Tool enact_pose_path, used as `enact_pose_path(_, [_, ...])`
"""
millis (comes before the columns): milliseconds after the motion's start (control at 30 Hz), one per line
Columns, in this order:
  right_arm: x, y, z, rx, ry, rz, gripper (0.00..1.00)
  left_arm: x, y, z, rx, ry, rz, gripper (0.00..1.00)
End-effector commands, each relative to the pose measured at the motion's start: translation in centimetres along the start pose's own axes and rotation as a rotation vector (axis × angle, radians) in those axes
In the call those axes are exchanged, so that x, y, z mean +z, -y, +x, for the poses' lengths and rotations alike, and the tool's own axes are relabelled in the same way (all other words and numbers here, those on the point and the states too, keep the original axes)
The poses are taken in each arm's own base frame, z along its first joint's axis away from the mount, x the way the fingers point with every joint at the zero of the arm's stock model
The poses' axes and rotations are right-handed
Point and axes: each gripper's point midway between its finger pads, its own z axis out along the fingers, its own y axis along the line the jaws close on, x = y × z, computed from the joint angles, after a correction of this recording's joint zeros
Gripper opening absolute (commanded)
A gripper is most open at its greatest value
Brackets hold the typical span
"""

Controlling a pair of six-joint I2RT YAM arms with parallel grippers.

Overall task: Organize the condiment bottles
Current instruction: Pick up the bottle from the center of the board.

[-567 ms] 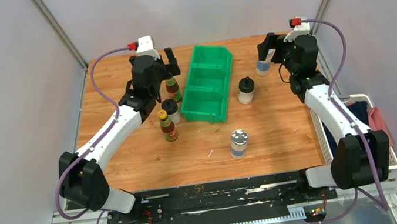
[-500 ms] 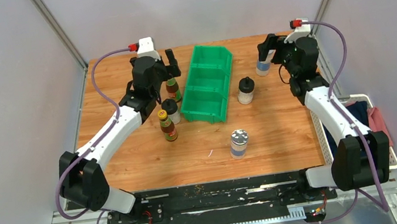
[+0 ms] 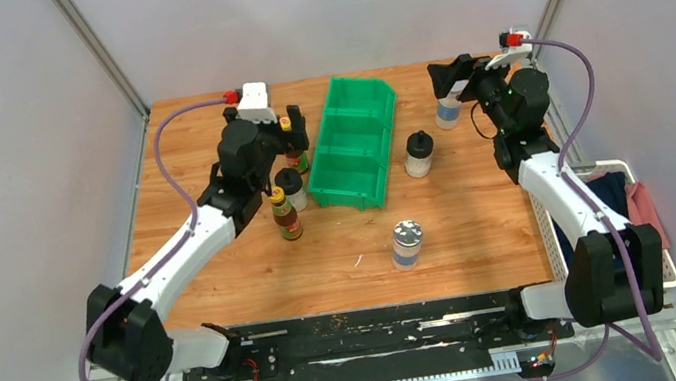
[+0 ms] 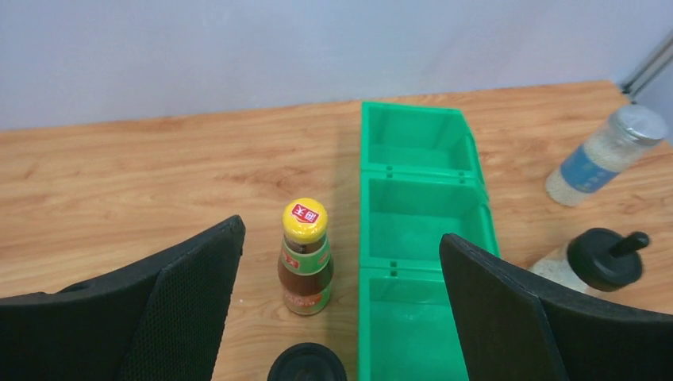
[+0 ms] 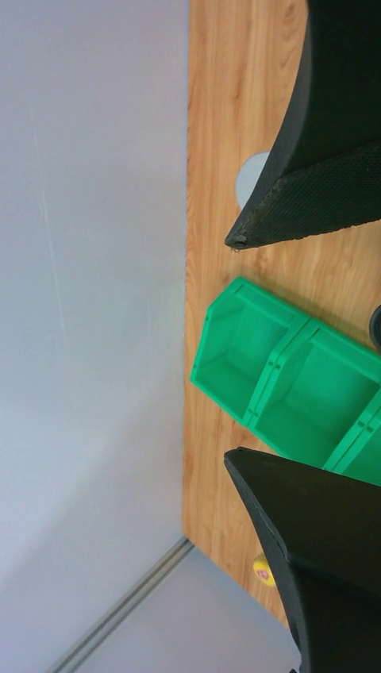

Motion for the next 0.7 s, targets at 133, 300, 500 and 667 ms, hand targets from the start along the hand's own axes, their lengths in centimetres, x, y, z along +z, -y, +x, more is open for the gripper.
enact_pose_path(133, [-0.6,-1.8,-2.1,0.025,0.091,-0.120,1.00,-4.2,0.3,-4.8,-0.004,0.276,0.080,0.92])
enact_pose_path(300, [-0.9,-1.6,-2.1,0.009,0.103,-0.112,1.00,-4.7,0.7,-4.9,-0.036,0.295,0.111,0.85])
enact_pose_path(500, [-1.4,-1.5,-1.8,0.005,0.102,-0.103,1.00,-3.7,0.8,-3.1,0.006,0.221,0.098,1.00])
enact_pose_path(667, [-1.6,-1.4,-1.5,0.019,0.095,-0.098,1.00,-2.9,0.4,-1.6,0.006,0.182,0.060,1.00])
